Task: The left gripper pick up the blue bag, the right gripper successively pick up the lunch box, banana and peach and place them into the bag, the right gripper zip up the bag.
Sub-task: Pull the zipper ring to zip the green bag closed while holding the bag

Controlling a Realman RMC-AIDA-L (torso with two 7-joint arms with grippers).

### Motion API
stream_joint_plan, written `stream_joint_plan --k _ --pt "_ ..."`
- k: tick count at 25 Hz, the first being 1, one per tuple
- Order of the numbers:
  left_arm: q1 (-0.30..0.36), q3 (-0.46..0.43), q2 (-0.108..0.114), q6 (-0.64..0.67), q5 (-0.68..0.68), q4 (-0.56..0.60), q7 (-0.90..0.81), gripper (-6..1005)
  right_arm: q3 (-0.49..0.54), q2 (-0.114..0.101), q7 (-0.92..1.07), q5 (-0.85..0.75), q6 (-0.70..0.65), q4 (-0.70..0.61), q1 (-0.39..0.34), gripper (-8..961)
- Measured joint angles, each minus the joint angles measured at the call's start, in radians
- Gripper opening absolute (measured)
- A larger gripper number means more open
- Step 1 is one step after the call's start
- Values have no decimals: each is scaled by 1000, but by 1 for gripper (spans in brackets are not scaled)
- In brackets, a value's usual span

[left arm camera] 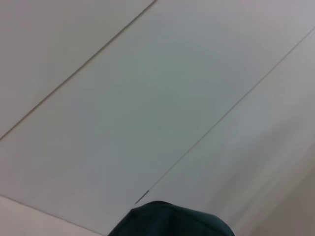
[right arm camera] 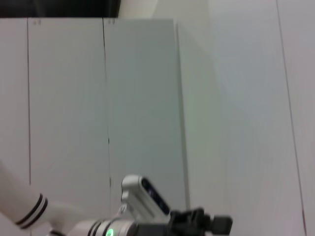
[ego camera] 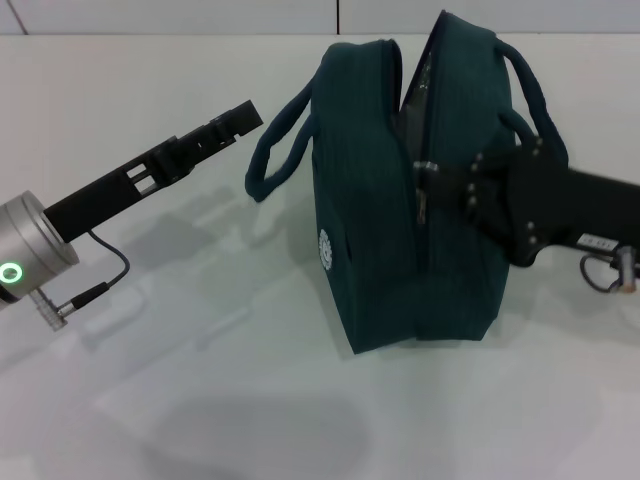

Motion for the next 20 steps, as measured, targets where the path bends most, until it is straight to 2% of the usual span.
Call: stream_joint_plan --k 6,15,20 --pt "-10 -2 0 -3 -1 -1 10 894 -5 -6 -13 20 -11 -5 -5 10" --pt "-8 -30 -1 -3 -3 -4 13 894 -8 -5 -69 13 -103 8 -86 13" --pt "-13 -30 -1 -3 -3 -5 14 893 -12 -5 -102 16 -129 18 -94 14"
